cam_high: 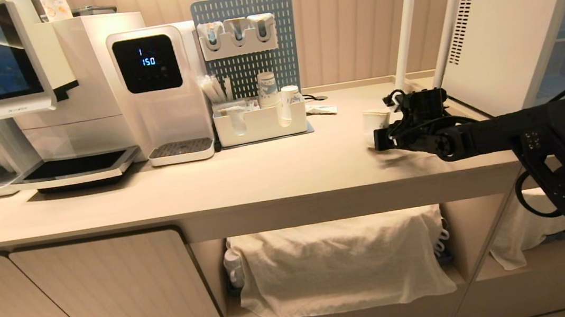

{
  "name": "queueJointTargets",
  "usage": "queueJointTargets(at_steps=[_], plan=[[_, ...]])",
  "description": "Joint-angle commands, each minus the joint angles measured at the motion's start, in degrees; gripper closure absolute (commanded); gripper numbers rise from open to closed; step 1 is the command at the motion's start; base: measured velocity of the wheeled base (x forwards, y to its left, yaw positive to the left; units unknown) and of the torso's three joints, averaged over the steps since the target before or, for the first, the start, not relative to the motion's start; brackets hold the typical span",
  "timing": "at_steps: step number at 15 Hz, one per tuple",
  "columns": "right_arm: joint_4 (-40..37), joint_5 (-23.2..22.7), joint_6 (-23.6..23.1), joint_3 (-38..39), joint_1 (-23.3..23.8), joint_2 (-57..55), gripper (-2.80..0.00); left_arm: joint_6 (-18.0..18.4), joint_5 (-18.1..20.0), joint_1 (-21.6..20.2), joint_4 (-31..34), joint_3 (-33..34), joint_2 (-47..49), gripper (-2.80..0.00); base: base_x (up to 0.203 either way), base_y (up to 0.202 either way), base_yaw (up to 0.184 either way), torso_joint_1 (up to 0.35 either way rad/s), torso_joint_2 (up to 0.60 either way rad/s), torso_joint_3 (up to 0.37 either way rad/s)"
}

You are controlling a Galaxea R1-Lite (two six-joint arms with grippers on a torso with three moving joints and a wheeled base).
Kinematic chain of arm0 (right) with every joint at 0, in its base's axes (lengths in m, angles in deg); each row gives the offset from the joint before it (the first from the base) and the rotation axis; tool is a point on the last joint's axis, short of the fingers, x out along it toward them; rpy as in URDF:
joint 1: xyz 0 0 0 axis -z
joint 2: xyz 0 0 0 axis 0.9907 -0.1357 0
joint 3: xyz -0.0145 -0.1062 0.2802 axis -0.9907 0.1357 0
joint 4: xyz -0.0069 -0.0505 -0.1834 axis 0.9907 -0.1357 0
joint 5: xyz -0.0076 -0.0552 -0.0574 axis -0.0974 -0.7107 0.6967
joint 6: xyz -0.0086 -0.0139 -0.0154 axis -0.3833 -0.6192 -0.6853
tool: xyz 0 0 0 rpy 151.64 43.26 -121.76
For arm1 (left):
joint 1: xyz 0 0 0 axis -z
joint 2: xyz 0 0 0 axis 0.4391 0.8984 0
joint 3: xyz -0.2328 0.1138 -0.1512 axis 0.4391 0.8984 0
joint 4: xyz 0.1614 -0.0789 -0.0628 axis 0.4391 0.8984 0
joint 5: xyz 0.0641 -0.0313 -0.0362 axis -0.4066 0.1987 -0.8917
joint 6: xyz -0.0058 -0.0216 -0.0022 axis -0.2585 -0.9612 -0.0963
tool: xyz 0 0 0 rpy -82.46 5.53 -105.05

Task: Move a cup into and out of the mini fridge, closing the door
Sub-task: Place the paper cup on the table

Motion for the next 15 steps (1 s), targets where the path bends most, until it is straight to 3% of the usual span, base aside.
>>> queueJointTargets(at_steps=[1, 3, 4, 11, 15], plan=[[0.11, -0.11, -0.17, -0.04, 0.04, -0.58, 0.0, 0.02, -0.01, -0.02, -0.01, 0.0, 0.07, 0.0, 0.0, 0.0, 0.0, 0.0, 0.0, 0.0], [0.49, -0.49, -0.13, 0.18, -0.01, -0.85, 0.0, 0.02, -0.01, -0.02, -0.01, 0.0, 0.07, 0.0, 0.0, 0.0, 0.0, 0.0, 0.0, 0.0], [0.49, -1.0, 0.0, 0.27, -0.01, -0.9, -2.8, 0.02, -0.01, -0.02, -0.01, 0.0, 0.07, 0.0, 0.0, 0.0, 0.0, 0.0, 0.0, 0.0], [-0.11, -3.63, -0.3, 0.88, -0.02, 2.35, -2.8, 0.02, -0.01, -0.02, -0.01, 0.0, 0.07, 0.0, 0.0, 0.0, 0.0, 0.0, 0.0, 0.0], [0.4, -3.94, -2.24, 10.22, 0.07, 9.78, -2.8, 0.02, -0.01, -0.02, -0.01, 0.0, 0.07, 0.0, 0.0, 0.0, 0.0, 0.0, 0.0, 0.0]])
